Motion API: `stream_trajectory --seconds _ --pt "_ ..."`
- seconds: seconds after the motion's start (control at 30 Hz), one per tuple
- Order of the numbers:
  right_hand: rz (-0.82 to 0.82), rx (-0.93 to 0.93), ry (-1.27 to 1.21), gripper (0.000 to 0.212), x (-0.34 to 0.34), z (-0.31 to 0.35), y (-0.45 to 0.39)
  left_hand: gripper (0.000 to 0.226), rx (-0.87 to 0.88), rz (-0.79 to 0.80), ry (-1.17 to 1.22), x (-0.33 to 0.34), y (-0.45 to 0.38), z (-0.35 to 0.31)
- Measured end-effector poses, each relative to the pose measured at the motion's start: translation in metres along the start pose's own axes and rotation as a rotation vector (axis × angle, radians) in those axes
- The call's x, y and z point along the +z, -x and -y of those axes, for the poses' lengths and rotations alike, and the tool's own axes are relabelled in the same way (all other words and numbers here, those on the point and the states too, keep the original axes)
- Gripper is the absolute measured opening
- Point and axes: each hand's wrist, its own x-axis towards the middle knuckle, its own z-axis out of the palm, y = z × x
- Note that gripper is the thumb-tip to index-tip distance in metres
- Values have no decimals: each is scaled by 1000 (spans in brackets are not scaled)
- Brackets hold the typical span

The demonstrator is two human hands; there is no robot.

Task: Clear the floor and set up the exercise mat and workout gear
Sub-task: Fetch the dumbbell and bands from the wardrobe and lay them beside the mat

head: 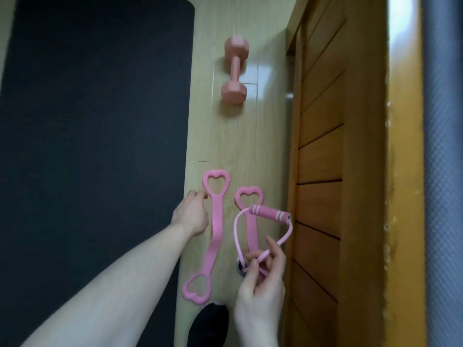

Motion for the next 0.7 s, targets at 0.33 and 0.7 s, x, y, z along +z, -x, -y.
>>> stream_trajectory --seconds 0.33,0.7 --pt "257 165 140 79 -74 56 58 42 -68 288 -7 21 170 47" --pt "270 200 102 27 -139 19 172 52 20 188 227 53 331 44"
